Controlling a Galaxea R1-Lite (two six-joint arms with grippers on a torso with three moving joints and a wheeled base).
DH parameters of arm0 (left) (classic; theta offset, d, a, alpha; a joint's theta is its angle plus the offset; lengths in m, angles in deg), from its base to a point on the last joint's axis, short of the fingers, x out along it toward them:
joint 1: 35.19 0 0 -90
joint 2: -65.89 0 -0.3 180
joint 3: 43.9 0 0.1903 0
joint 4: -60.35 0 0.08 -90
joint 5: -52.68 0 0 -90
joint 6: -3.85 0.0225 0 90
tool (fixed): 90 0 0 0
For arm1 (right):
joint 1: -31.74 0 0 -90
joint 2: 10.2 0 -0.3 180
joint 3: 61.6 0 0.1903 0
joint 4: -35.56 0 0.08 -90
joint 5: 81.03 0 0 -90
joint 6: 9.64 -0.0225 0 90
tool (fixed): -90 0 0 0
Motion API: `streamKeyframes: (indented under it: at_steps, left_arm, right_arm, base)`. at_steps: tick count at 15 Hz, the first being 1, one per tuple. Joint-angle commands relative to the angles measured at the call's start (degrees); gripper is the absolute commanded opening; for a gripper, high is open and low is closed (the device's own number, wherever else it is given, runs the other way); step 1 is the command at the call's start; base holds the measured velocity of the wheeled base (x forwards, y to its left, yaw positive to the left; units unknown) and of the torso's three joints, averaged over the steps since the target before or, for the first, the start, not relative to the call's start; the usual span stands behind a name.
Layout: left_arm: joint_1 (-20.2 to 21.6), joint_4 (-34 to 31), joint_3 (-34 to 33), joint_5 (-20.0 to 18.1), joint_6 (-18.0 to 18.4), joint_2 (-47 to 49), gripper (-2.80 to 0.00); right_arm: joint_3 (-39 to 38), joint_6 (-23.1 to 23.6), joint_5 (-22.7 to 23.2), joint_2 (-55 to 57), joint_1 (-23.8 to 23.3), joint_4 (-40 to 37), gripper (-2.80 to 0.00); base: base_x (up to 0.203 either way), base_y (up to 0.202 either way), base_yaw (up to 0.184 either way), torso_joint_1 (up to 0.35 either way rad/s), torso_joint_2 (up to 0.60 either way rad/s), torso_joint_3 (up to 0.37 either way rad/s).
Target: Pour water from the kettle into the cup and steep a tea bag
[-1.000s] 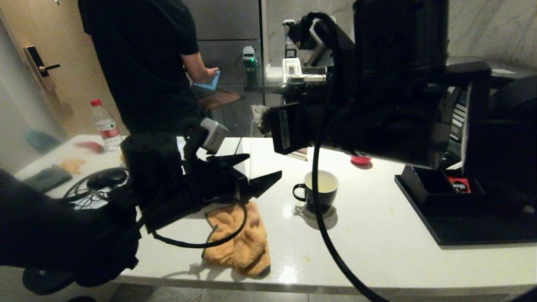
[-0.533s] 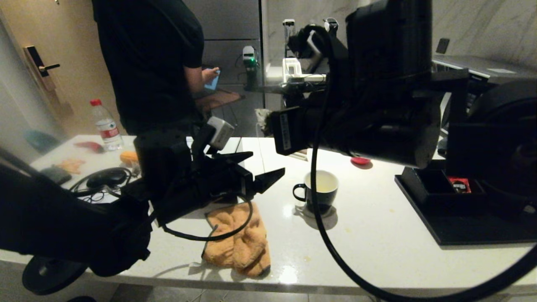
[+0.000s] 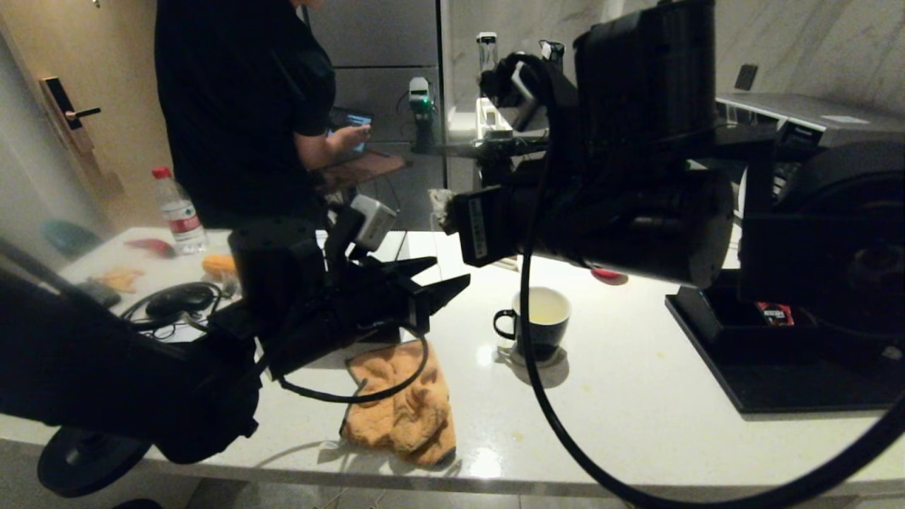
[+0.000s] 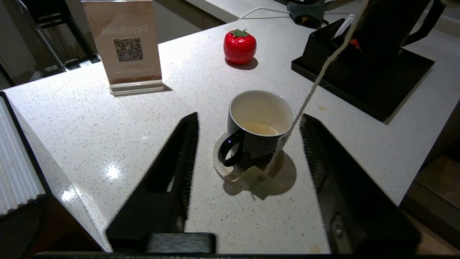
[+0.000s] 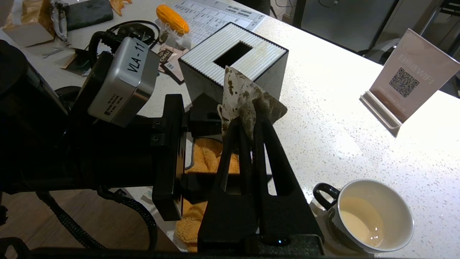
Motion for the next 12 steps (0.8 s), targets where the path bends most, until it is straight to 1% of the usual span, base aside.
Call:
streamKeyframes:
  at_steps: [1, 10, 12]
  left_arm:
    - [-0.2, 0.5, 0.0, -0.1, 0.0, 0.0, -2.80]
    - [-0.1, 1.2, -0.7, 0.0, 0.1, 0.0, -2.80]
    - [0.1, 1.2, -0.8, 0.0, 0.1, -0.1, -2.80]
  right_arm:
    - [0.1, 0.0, -0.1, 0.1, 0.1, 0.0, -2.80]
    - [0.0, 0.0, -0.1, 0.1, 0.1, 0.0, -2.80]
    - [-1.0, 0.0, -0.1, -0.1, 0.1, 0.0, -2.80]
  base:
    - [0.000, 0.000, 0.000, 0.000, 0.00, 0.000]
    - [0.000, 0.000, 0.000, 0.000, 0.00, 0.000]
    - [0.000, 0.000, 0.000, 0.000, 0.00, 0.000]
